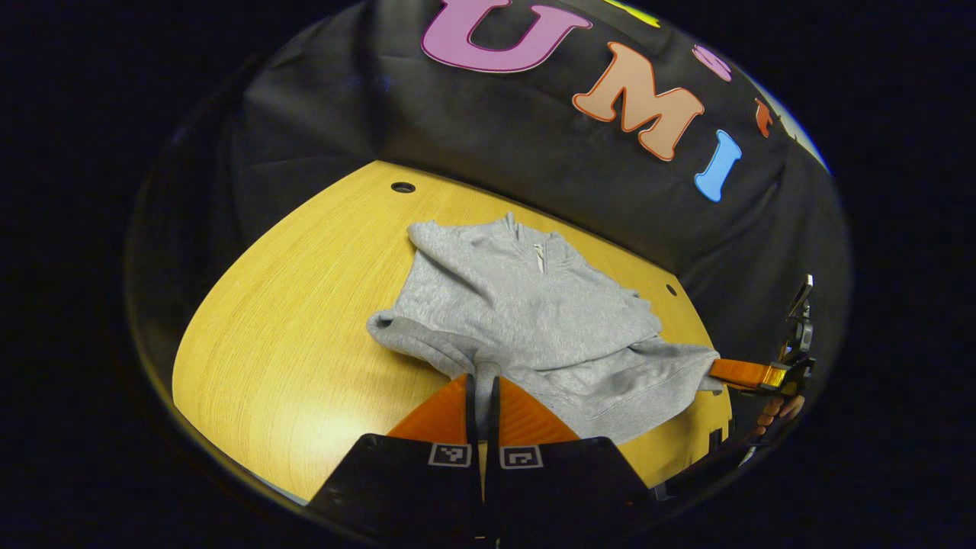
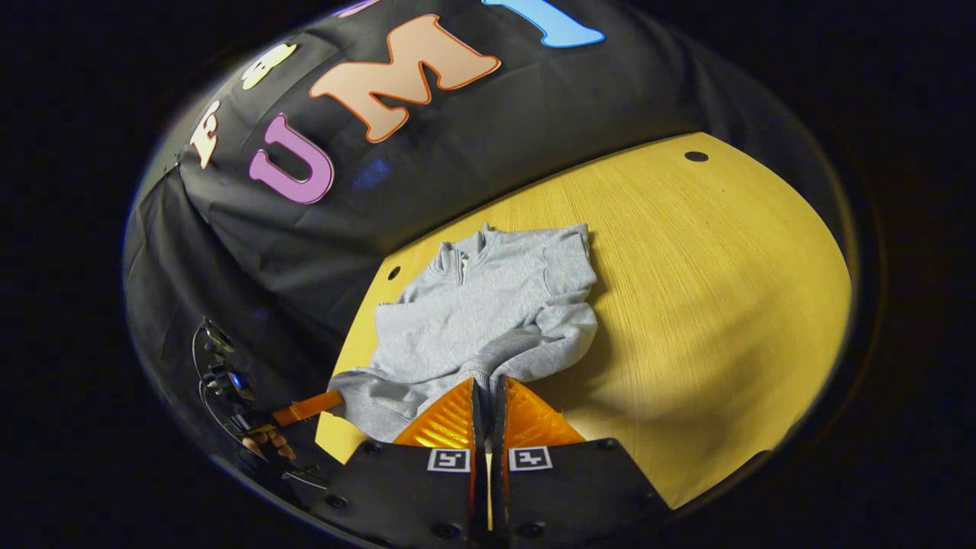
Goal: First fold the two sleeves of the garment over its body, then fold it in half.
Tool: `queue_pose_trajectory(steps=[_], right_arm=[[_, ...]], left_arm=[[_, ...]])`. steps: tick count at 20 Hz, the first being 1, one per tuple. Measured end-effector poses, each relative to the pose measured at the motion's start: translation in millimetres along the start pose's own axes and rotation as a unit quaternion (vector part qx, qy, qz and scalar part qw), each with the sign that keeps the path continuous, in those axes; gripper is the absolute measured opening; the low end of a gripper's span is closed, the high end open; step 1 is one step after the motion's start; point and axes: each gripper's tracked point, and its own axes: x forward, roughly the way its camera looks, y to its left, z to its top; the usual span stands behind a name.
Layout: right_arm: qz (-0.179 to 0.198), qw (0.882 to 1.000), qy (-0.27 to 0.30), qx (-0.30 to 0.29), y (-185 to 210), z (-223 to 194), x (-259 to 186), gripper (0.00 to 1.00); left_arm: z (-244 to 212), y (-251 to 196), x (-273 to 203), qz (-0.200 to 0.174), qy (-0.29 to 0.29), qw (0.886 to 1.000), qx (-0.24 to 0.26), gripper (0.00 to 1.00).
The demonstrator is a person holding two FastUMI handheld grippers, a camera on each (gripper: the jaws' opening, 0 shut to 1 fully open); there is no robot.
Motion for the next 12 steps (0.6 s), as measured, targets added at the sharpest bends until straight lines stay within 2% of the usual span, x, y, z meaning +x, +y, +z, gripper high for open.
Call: queue_pose_trajectory(steps=[1, 2, 6, 12], right_arm=[[0.005, 1.0, -0.005, 0.01, 3, 11, 4, 0.04], [0.009, 1.0, -0.01, 0.018, 5, 19, 7, 0.04], [0.019, 0.999, -0.022, 0.038, 10, 49, 24, 0.04], [0.009, 0.995, -0.016, 0.096, -3, 82, 70, 0.04]], left_arm=[[9, 0, 5, 0.0, -0.004, 1.0, 0.0, 0.02], [17, 0, 8, -0.002, -0.007, 1.0, 0.0, 0.0], [46, 1, 26, 0.001, -0.015, 1.0, -0.005, 0.02], [77, 3, 66, 0.015, -0.002, 1.0, -0.014, 0.0]])
